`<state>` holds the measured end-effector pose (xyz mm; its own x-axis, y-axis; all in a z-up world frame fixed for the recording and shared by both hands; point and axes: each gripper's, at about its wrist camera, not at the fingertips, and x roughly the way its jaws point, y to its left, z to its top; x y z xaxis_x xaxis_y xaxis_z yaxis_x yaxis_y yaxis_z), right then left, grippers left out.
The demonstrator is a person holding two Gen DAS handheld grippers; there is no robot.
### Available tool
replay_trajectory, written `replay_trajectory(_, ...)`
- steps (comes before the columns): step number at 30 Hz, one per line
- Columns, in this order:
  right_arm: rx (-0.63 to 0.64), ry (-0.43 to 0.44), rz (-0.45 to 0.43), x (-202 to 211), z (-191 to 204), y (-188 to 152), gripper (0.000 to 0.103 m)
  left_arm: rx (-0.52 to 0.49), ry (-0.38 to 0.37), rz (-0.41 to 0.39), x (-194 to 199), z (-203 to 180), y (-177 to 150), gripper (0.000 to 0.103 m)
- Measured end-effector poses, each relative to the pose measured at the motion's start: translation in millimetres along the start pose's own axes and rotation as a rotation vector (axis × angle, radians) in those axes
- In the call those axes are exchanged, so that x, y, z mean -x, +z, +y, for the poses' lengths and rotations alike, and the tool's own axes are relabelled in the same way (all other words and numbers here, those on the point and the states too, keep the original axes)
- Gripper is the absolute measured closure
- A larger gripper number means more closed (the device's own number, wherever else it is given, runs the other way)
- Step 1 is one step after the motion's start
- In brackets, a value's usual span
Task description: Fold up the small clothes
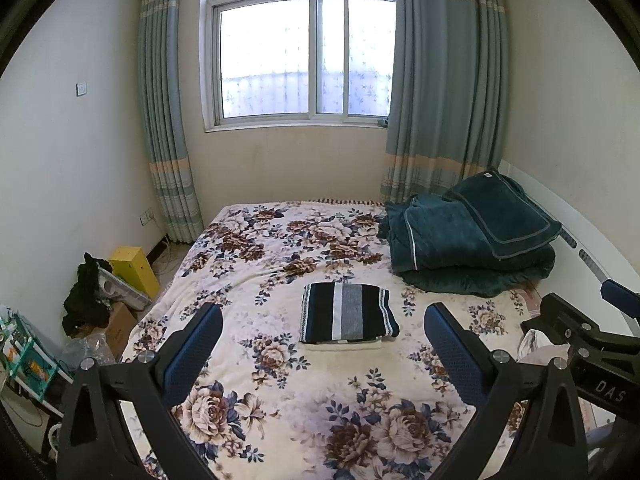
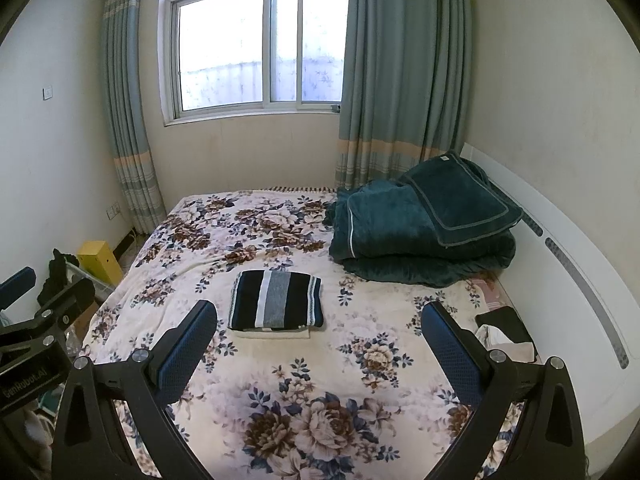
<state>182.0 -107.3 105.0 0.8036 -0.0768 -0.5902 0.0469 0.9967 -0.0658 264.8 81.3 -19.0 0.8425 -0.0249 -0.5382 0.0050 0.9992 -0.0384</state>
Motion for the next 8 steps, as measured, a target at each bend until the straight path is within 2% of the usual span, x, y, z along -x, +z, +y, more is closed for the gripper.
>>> replay_trajectory(8,-0.002,0.002,-0.003,-1.9,2.4,4.0,0.0,-0.004,0.0,-0.021,0.9,0.7,5.7,0.0)
